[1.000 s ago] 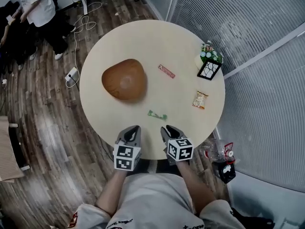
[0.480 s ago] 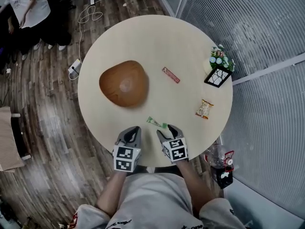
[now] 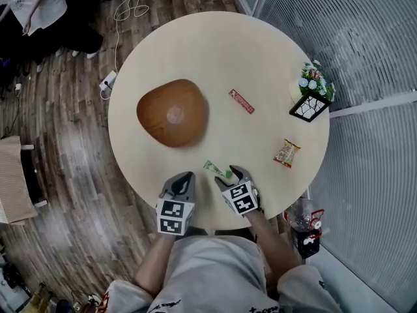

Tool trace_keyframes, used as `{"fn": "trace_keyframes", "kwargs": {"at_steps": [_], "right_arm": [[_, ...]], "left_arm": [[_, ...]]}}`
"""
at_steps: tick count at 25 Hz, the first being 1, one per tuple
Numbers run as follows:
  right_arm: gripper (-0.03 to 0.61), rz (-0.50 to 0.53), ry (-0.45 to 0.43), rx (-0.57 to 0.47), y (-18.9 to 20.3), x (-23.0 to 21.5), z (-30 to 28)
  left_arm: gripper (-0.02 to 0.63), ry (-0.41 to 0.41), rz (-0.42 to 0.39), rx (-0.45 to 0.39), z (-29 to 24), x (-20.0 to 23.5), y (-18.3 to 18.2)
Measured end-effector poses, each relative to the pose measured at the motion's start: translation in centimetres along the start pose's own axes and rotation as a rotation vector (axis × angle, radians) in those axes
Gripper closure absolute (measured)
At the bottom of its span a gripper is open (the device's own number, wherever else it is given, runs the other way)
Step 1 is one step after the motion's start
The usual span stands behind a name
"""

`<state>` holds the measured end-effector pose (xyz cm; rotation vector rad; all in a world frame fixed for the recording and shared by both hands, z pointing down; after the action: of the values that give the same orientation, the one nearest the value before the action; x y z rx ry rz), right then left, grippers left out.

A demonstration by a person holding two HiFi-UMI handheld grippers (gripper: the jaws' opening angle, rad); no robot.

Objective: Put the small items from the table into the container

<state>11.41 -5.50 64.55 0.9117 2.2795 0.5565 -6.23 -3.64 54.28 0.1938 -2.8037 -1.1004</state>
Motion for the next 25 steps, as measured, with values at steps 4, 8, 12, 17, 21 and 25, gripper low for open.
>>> {"fn": "trace_keyframes", "kwargs": {"at_steps": [4, 8, 12, 17, 21, 25], "right_arm": [[0.448, 0.032, -0.006, 0.038, 0.2, -0.3, -0.1], [0.463, 0.044, -0.009, 0.041, 0.0, 0.1, 0.2], [0.477, 0.03, -0.004, 0.013, -0.3, 0.3, 0.6], [0.511, 0.006, 0.022, -0.035, -1.3, 0.8, 1.7], [0.518, 0.003, 0.04, -0.075, -1.7, 1.4, 2.4], [0.52, 0.017, 0.072, -0.168, -3.6, 3.0, 4.5]], "left_arm": [[0.609, 0.003, 0.005, -0.006, -0.4, 0.0, -0.3], [0.609, 0.005, 0.009, -0.008, -0.4, 0.2, -0.5], [0.609, 0.008, 0.01, -0.02, -0.1, 0.5, -0.6], [0.609, 0.01, 0.004, -0.017, 0.4, 1.2, -0.3], [0.609, 0.021, 0.009, -0.044, 0.8, 1.6, -0.1], [0.609, 0.016, 0.013, -0.053, 1.5, 2.4, 0.0]]}}
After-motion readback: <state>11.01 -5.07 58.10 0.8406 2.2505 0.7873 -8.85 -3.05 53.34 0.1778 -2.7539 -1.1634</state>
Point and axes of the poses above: the fingertips, and each gripper's own axes: z backward along the fingers, x to its left, y out of its underside, the point moved 8 cm from there along z, backward along the fingers, and after that the axes turned 12 degrees about -y, right-handed, at the moved point
